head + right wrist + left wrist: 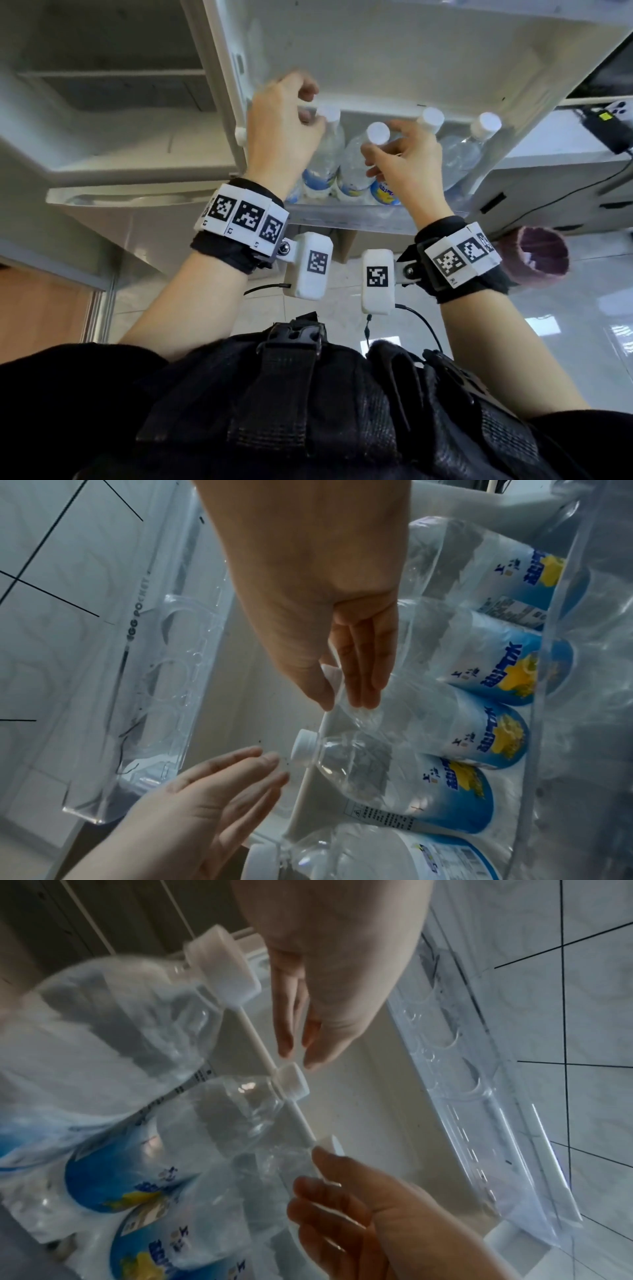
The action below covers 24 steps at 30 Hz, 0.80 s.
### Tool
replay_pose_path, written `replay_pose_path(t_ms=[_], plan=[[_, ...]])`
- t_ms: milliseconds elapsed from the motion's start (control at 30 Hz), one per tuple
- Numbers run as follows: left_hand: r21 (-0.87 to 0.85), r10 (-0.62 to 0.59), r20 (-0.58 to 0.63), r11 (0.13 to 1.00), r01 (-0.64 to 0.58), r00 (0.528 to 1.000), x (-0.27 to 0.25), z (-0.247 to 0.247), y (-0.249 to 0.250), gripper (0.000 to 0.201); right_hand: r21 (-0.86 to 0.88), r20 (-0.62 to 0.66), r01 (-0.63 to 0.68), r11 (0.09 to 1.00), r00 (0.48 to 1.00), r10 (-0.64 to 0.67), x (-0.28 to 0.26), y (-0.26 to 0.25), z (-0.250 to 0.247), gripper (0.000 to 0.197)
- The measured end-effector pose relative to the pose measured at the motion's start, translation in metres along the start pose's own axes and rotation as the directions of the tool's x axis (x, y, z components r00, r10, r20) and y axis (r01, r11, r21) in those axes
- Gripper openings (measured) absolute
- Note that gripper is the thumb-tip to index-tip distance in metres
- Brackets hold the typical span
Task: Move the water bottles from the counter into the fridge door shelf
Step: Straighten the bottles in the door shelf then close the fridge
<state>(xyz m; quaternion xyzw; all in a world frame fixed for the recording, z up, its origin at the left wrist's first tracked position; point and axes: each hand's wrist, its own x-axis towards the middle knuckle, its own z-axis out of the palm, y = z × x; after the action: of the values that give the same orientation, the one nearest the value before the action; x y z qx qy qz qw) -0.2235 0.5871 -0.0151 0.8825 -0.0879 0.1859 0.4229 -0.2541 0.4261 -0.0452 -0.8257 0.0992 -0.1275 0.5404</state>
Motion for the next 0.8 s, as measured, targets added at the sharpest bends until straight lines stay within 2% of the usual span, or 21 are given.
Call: replay_pose_path(t_ms=[67,100,167,200,233,300,400,533,633,800], plan=[[0.088,-0.004,-0.039,0.996,0.007,0.999,-0.001,-0.011,-0.009,0.029,-0.039,-0.011,0.007,0.999,1.0,-0.007,0.004,0.001,0.004,0.036],[0.14,-0.026,-0.007,0.99,0.026,1.0,-0.003,-0.015,-0.015,0.038,-0.061,-0.014,0.009,0.998,1.0,-0.01,0.006,0.003,0.006,0.032],[0.241,-0.118,0.138,0.967,0.082,0.983,-0.009,-0.019,-0.028,0.054,-0.103,-0.026,0.024,0.994,0.999,-0.027,0.007,0.006,0.011,0.024],[0.266,-0.153,0.185,0.959,0.101,0.971,-0.012,-0.019,-0.033,0.055,-0.119,-0.031,0.035,0.992,0.999,-0.039,0.008,0.008,0.013,0.019],[0.27,-0.165,0.188,0.957,0.111,0.968,-0.014,-0.017,-0.038,0.05,-0.135,-0.035,0.044,0.99,0.998,-0.049,0.008,0.009,0.015,0.02],[0.241,-0.147,0.102,0.963,0.119,0.984,-0.014,-0.016,-0.042,0.035,-0.154,-0.041,0.062,0.986,0.997,-0.069,0.008,0.009,0.016,0.027],[0.136,-0.154,-0.016,0.979,0.155,0.988,-0.008,-0.016,-0.044,0.029,-0.144,-0.048,0.09,0.985,0.994,-0.098,0.008,0.006,0.014,0.021],[0.058,-0.16,-0.002,0.985,0.16,0.987,0.003,-0.016,-0.04,0.028,-0.168,-0.058,0.093,0.981,0.993,-0.104,0.009,-0.002,0.011,0.035],[0.079,-0.146,0.001,0.986,0.145,0.989,0.01,-0.012,-0.035,0.018,-0.192,-0.074,0.067,0.979,0.994,-0.083,0.01,-0.005,0.013,0.029],[0.127,-0.137,-0.059,0.981,0.144,0.989,0.014,-0.015,-0.03,0.013,-0.18,-0.126,0.012,0.984,0.991,-0.035,0.01,-0.006,0.017,0.038]])
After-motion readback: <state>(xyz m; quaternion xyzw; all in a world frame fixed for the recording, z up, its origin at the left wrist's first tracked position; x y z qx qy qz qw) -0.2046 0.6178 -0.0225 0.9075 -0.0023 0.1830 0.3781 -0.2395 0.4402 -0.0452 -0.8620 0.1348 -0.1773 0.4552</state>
